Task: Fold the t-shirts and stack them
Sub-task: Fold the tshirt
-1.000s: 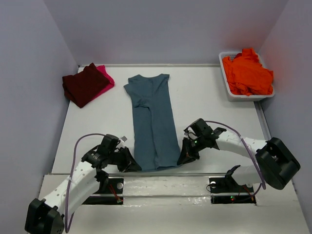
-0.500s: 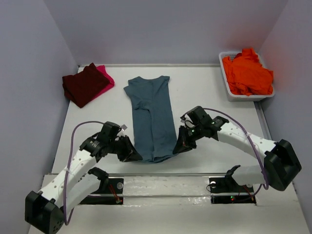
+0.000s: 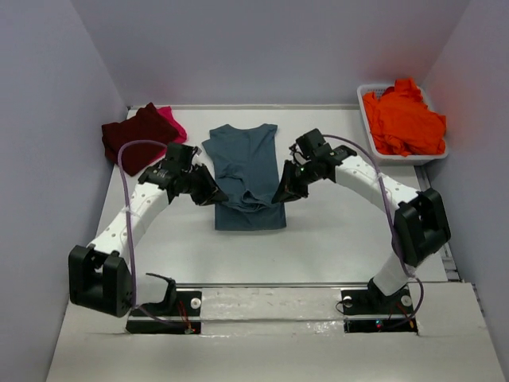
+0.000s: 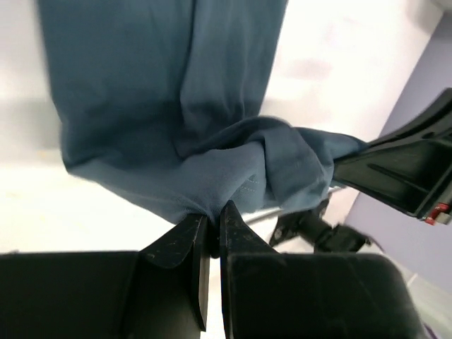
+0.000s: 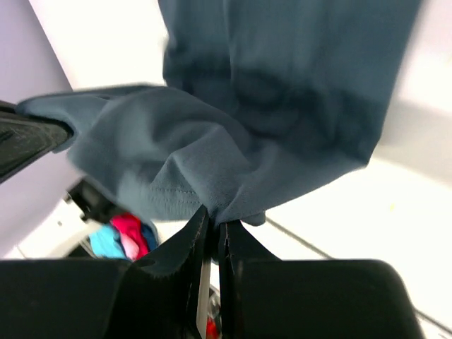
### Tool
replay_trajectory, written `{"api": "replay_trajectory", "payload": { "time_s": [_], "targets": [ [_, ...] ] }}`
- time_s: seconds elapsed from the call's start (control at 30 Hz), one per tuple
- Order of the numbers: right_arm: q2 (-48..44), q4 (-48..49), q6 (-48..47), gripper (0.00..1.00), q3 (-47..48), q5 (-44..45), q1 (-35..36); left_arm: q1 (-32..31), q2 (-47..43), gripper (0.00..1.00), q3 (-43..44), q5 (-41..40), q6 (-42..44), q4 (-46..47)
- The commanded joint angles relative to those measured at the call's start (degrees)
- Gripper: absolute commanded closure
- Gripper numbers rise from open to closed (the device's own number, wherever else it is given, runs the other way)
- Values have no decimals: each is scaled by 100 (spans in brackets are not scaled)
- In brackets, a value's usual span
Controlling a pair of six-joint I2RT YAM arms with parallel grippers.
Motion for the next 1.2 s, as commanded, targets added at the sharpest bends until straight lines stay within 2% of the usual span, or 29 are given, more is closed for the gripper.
{"api": "replay_trajectory", "payload": {
  "time_s": [0.0, 0.33, 0.47, 0.67, 0.73, 0.77, 0.8, 0.83, 0.87, 0.93, 1.07, 1.17],
  "targets": [
    [612, -283, -462, 93, 1106, 125, -353, 261, 700, 94, 663, -112, 548, 236],
    [2590, -881, -910, 93, 3496, -59, -819, 438, 2608, 94, 1885, -112, 750, 650],
    [3310, -996, -989, 93, 4078, -129, -881, 552, 3398, 94, 2455, -42, 803, 728],
    [3795, -1128, -1042, 93, 4457, -182, -933, 605, 4086, 94, 2896, -24, 803, 755],
    [3891, -1101, -1095, 85, 4440, -200, -933, 605, 4244, 94, 3002, -103, 794, 720],
    [3918, -1093, -1138, 71, 4413, -157, -933, 605, 4297, 82, 3011, -130, 777, 728],
    [3953, -1101, -1165, 65, 4413, -156, -933, 605, 4306, 77, 3011, -200, 759, 720],
    [3988, -1101, -1191, 62, 4404, -165, -933, 605, 4306, 76, 3002, -261, 750, 720],
    [3997, -1084, -1226, 54, 4396, -165, -933, 605, 4280, 70, 2967, -279, 750, 737],
    [3988, -970, -1262, 47, 4360, -191, -933, 605, 4245, 62, 2958, -411, 715, 702],
    [4234, -1074, -1323, 37, 4658, -182, -933, 657, 4095, 64, 2905, -613, 654, 728],
    [4357, -1146, -1341, 36, 4861, -200, -933, 710, 4069, 74, 2949, -701, 636, 667]
  ]
}}
